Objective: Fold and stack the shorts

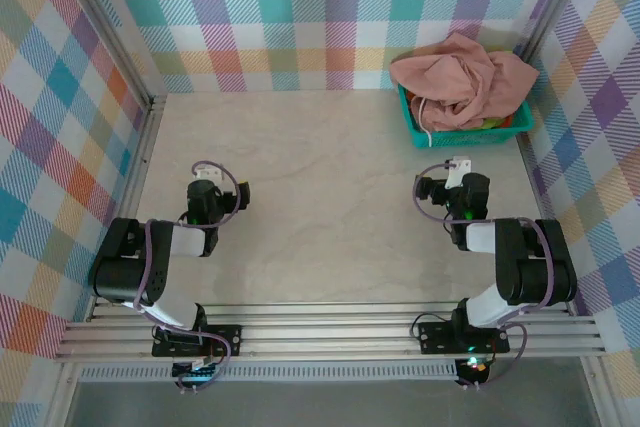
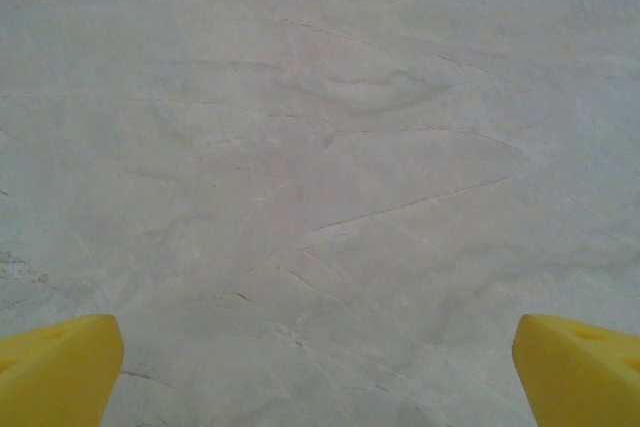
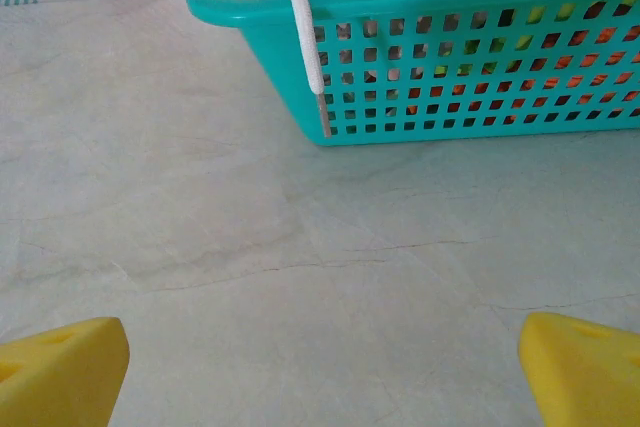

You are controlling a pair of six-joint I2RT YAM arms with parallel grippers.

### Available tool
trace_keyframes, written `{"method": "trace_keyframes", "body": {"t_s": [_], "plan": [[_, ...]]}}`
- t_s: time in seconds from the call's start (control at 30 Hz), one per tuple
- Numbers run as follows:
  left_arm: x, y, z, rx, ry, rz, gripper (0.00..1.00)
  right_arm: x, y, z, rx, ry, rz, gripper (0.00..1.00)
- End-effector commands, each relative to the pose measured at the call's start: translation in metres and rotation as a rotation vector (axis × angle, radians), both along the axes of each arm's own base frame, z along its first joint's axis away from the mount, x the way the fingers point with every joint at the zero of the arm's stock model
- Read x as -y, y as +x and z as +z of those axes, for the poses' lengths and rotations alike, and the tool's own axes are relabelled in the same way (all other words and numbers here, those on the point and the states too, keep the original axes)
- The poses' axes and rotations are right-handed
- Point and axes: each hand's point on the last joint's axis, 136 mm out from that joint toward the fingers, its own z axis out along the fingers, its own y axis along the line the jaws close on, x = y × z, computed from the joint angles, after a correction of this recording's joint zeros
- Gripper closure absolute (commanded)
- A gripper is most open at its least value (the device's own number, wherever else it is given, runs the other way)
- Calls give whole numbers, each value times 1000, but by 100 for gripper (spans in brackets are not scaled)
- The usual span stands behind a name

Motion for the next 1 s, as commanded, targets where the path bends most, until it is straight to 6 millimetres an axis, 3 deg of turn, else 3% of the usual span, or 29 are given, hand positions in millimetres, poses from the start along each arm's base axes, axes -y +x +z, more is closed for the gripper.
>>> {"method": "trace_keyframes", "body": {"t_s": [0.0, 0.8, 0.97], "plan": [[-2, 7, 8, 21, 6, -8, 0, -4, 1, 1, 12, 12, 16, 1], [-6, 6, 10, 26, 9, 17, 0, -5, 1, 3, 5, 8, 18, 1], [-17, -1, 48, 33, 21, 94, 0, -7, -9, 48, 13, -3, 12, 1]]}}
